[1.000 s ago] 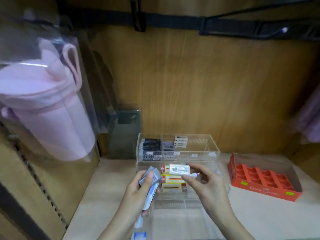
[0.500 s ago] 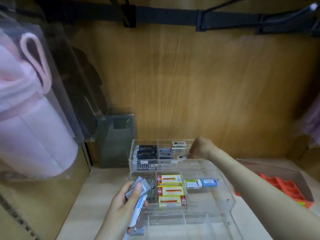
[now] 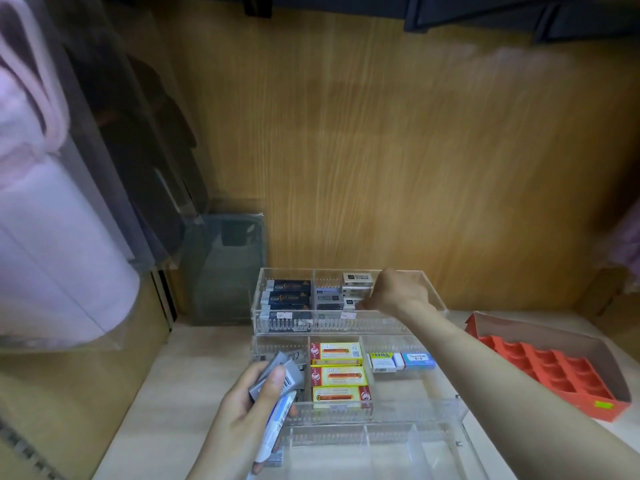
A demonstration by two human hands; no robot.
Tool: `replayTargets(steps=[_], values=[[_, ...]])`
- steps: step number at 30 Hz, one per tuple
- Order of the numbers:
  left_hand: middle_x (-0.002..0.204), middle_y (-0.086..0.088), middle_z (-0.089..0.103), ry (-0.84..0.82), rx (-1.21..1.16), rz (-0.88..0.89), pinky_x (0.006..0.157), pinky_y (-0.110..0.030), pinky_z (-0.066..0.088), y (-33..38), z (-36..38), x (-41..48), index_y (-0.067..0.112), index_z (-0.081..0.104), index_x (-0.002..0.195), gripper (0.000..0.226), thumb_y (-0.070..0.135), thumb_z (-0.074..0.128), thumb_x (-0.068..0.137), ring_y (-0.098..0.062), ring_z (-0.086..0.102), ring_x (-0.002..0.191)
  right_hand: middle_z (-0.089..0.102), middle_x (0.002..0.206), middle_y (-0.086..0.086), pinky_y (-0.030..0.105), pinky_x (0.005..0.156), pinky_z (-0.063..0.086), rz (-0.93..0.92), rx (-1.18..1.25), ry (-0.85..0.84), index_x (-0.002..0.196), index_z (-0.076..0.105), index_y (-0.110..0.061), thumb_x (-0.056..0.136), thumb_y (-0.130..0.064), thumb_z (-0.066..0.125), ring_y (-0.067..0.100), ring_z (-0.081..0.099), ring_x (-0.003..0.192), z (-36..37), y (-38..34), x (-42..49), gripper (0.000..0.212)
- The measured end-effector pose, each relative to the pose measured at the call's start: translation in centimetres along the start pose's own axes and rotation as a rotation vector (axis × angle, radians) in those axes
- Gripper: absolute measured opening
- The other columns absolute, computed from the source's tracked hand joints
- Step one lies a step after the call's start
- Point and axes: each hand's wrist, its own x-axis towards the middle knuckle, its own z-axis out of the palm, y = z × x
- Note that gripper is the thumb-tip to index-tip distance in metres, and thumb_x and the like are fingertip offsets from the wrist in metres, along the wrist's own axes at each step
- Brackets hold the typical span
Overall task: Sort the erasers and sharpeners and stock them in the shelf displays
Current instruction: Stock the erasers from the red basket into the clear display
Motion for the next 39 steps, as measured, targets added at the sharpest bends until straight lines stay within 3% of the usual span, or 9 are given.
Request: replayTargets(steps=[7, 10, 13, 17, 20, 28, 33, 36, 39], values=[[0.065, -0.012, 0.066, -0.017, -0.023, -0.028, 0.032, -0.014, 0.025, -0.2, -0.1, -0.4, 0.02, 0.063, 0.101, 0.019, 0.03, 0.049, 0.093, -0.016, 0.037, 0.03, 0.061, 0.071, -0.001, 0.026, 0.07, 0.042, -0.055, 0.016, -0.04, 0.075, 0.058, -0.021, 0.078, -0.05, 0.063, 0.021, 0.059, 0.076, -0.7, 0.7, 0.5, 0.03], [0.062, -0.009, 0.063, -0.023, -0.016, -0.022, 0.032, -0.013, 0.024, -0.2, -0.3, -0.5, 0.016, 0.062, 0.101, 0.02, 0.027, 0.048, 0.094, -0.018, 0.038, 0.032, 0.06, 0.086, 0.007, 0.026, 0.064, 0.046, -0.054, 0.549, 0.011, 0.092, 0.059, -0.018, 0.083, -0.023, 0.051, 0.025, 0.061, 0.075, -2.3, 2.0, -0.5, 0.013], [0.061, -0.008, 0.062, -0.027, -0.001, -0.017, 0.033, -0.013, 0.023, 0.2, -0.1, -0.9, 0.015, 0.061, 0.1, 0.019, 0.027, 0.047, 0.095, -0.015, 0.038, 0.031, 0.054, 0.088, 0.005, 0.022, 0.045, 0.031, -0.053, 1.107, -0.025, 0.101, 0.054, -0.009, 0.08, 0.01, 0.035, 0.015, 0.044, 0.055, -3.6, 3.0, -3.2, 0.034], [0.061, -0.008, 0.062, -0.04, -0.001, -0.015, 0.032, -0.013, 0.022, 1.1, 0.4, -1.9, 0.015, 0.061, 0.099, 0.02, 0.028, 0.047, 0.095, -0.011, 0.037, 0.03, 0.058, 0.105, 0.013, 0.012, 0.046, 0.038, -0.085, 1.502, -0.164, 0.11, 0.051, -0.002, 0.073, 0.029, 0.021, 0.011, 0.05, 0.078, -3.1, 3.6, -7.4, 0.057], [0.059, -0.005, 0.062, -0.059, 0.012, -0.02, 0.033, -0.014, 0.022, 1.9, 0.7, -2.8, 0.015, 0.06, 0.099, 0.02, 0.03, 0.047, 0.095, -0.01, 0.037, 0.032, 0.061, 0.104, 0.016, 0.012, 0.059, 0.05, -0.055, 1.668, -0.304, 0.112, 0.054, -0.002, 0.079, 0.031, 0.027, 0.013, 0.058, 0.089, -1.9, 3.7, -9.9, 0.054], [0.063, 0.0, 0.061, -0.124, 0.088, -0.03, 0.036, -0.016, 0.022, 2.4, 1.4, -4.1, 0.018, 0.06, 0.1, 0.021, 0.034, 0.047, 0.095, -0.011, 0.04, 0.041, 0.06, 0.098, 0.018, 0.024, 0.082, 0.054, -0.095, 1.826, -0.354, 0.11, 0.062, -0.002, 0.083, 0.02, 0.047, 0.02, 0.062, 0.088, 0.1, 1.3, -14.3, 0.038], [0.067, -0.007, 0.059, -0.205, -0.043, -0.072, 0.034, -0.016, 0.022, 3.0, 2.0, -4.7, 0.016, 0.06, 0.107, 0.038, 0.047, 0.044, 0.092, -0.01, 0.036, 0.036, 0.063, 0.088, -0.001, 0.016, 0.06, 0.049, -0.419, 1.68, -0.278, 0.098, 0.063, -0.007, 0.069, 0.008, 0.069, 0.013, 0.062, 0.075, 0.8, -0.6, -16.9, 0.033], [0.07, -0.011, 0.06, -0.226, -0.115, -0.084, 0.035, -0.017, 0.021, 3.3, 1.7, -4.8, 0.024, 0.065, 0.102, 0.048, 0.062, 0.046, 0.079, -0.011, 0.034, 0.037, 0.062, 0.08, -0.006, 0.012, 0.057, 0.044, -0.548, 1.533, -0.182, 0.094, 0.063, -0.008, 0.072, 0.014, 0.06, 0.008, 0.062, 0.075, 1.3, -0.5, -17.3, 0.031], [0.069, -0.009, 0.059, -0.252, -0.116, -0.083, 0.037, -0.02, 0.019, 3.2, 1.4, -4.9, 0.028, 0.067, 0.1, 0.045, 0.062, 0.049, 0.077, -0.011, 0.035, 0.039, 0.063, 0.087, 0.002, 0.019, 0.074, 0.049, -0.65, 1.388, -0.109, 0.091, 0.064, -0.01, 0.072, 0.016, 0.049, 0.013, 0.061, 0.089, 1.9, -0.5, -17.4, 0.035]])
